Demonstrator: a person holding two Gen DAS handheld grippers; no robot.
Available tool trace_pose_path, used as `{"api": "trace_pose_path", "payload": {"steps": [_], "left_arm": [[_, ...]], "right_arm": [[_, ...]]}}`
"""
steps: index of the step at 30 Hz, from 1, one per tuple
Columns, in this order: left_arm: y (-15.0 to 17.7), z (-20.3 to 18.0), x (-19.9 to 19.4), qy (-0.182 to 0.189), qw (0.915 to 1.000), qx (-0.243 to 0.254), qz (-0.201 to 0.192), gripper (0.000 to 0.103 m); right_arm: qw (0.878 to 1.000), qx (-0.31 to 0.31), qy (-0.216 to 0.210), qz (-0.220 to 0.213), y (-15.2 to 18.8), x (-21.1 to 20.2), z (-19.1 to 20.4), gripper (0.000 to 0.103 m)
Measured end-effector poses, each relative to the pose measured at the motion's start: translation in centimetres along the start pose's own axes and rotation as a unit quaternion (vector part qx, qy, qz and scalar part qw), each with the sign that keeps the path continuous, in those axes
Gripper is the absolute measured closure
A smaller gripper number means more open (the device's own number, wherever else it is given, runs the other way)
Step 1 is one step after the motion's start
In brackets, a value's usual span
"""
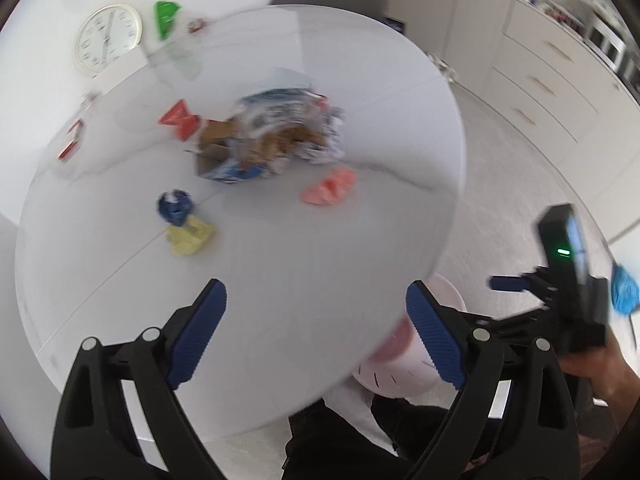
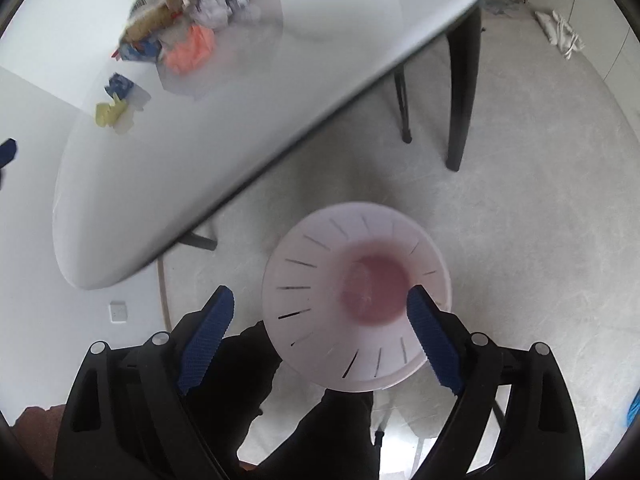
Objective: Collect trash
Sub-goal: 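Grasp the crumpled blue paper on the table with the left tool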
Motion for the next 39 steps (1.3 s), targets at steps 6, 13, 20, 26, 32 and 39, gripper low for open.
{"api": "trace_pose_path", "payload": {"steps": [6, 13, 20, 26, 32, 39], "left_arm": [[-3.4, 5.7, -0.5, -0.018, 0.9985, -0.045, -0.024, 0.015], [-6.1, 10.2, 0.5, -0.02, 0.9978, -0.058, -0.025, 0.015], [-7.1, 13.1, 4.4, -0.009, 0.997, -0.077, 0.004, 0.014], [-8.4, 15.1, 9.6, -0.004, 0.9946, -0.096, 0.04, 0.014], [-8.8, 15.6, 14.1, -0.006, 0.993, -0.088, 0.079, 0.018], [-9.0, 16.0, 16.3, 0.004, 0.9899, -0.101, 0.099, 0.056]], "right_arm": [[0.993, -0.022, 0.084, -0.085, -4.8, -10.2, 1.9, 0.005], [0.986, -0.009, 0.094, -0.14, -9.8, -13.9, 5.0, 0.003], [0.986, 0.02, 0.093, -0.137, -12.7, -12.3, 6.7, 0.003], [0.987, 0.028, 0.102, -0.124, -13.8, -10.4, 7.9, 0.003], [0.987, 0.045, 0.105, -0.111, -13.5, -9.5, 8.2, 0.003], [0.987, 0.054, 0.11, -0.1, -12.7, -9.0, 8.1, 0.003]]}}
Point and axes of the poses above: each gripper's, at about its wrist camera, not at the fingertips, and x roughly the way its jaws point, z to its left, y to its underside, the point moved 8 cm from there along x, roughly the way its jaws point, and after that the axes turned 13 degrees about -x, right-handed, at the moved point
